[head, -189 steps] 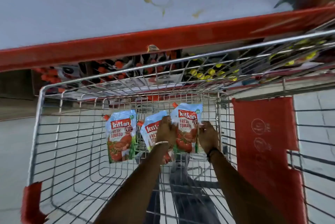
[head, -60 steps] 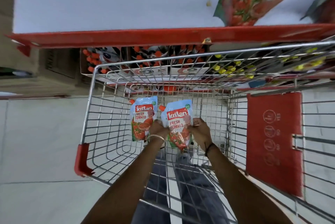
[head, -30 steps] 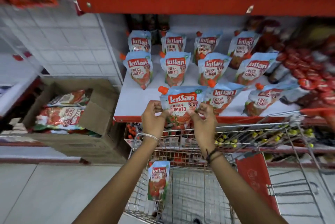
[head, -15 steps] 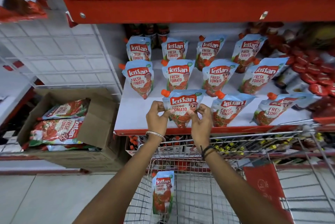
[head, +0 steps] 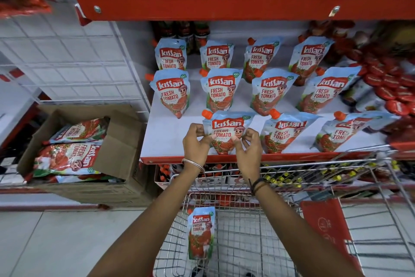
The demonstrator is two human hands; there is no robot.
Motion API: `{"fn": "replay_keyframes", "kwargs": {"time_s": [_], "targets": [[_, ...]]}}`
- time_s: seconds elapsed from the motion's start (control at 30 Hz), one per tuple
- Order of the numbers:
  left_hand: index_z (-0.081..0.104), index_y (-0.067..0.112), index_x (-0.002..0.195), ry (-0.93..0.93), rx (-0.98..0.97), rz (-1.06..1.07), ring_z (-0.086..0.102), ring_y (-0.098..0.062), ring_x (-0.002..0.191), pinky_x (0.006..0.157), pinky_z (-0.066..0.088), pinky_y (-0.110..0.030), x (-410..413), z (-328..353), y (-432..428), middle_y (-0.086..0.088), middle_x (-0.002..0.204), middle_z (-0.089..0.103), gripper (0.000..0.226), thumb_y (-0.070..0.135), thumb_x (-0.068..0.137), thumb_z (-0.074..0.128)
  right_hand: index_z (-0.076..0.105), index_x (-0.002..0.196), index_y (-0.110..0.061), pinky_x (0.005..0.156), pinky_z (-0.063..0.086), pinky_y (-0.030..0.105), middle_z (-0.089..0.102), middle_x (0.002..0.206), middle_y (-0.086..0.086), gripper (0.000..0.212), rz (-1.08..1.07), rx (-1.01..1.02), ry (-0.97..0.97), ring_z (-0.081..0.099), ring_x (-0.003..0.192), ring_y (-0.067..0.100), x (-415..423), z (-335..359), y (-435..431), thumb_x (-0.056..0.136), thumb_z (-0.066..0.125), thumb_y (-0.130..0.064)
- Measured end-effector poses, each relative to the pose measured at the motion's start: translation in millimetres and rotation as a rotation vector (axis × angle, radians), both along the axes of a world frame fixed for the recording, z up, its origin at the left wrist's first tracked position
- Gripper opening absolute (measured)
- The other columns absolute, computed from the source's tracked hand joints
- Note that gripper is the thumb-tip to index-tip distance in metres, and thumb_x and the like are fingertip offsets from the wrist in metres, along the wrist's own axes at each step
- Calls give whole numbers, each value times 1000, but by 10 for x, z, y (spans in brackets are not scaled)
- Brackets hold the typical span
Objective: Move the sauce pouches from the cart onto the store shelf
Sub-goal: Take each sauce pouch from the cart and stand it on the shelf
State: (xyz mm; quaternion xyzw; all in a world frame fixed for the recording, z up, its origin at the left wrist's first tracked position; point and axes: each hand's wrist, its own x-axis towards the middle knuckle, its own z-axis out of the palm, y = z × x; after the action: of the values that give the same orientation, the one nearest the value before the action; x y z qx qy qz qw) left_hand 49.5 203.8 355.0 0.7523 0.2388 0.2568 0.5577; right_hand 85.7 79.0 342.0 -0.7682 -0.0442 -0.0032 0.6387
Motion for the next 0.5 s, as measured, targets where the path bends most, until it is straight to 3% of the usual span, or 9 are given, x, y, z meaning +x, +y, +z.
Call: {"fn": "replay_keyframes", "kwargs": {"time_s": [0.07,0.13,0.33,0.4,0.5], "targets": [[50,12,89,9,-32,-14,59,-19,90,77,51,-21,-36,7,-29,-7,95,63,26,5,74,70,50,113,-3,99,49,43,61,114,15,30,22,-28,3,54,103,19,-13,0,-24,87,62,-12],[51,7,101,23,-78,-31,56,-16,98,85,49,-28,-106,15,-75,-10,106,62,29,5,77,67,49,118,-6,101,48,43,60,117,11,34,69,-32,20,54,107,17,-65,18,-52,87,62,-13],[49,8,116,-72,-35,41,53,-14,114,95,45,-17,-567,-230,-153,-7,121,56,36,14,83,63,32,138,-11,110,29,31,39,146,11,60,99,-103,45,36,133,18,-439,-146,-181,88,62,-23],[50,10,113,-51,-29,47,55,-13,110,94,47,-20,-762,-400,-163,-4,115,57,33,21,83,59,33,138,-13,109,31,31,39,146,10,56,118,-118,54,37,131,16,-610,-296,-238,89,59,-22],[52,13,107,73,-57,38,58,-17,101,83,50,-18,-1038,-770,-168,-4,108,58,25,23,84,56,38,135,-15,109,38,41,44,143,11,48,164,-148,117,43,130,23,-870,-632,-304,92,57,-20]]}}
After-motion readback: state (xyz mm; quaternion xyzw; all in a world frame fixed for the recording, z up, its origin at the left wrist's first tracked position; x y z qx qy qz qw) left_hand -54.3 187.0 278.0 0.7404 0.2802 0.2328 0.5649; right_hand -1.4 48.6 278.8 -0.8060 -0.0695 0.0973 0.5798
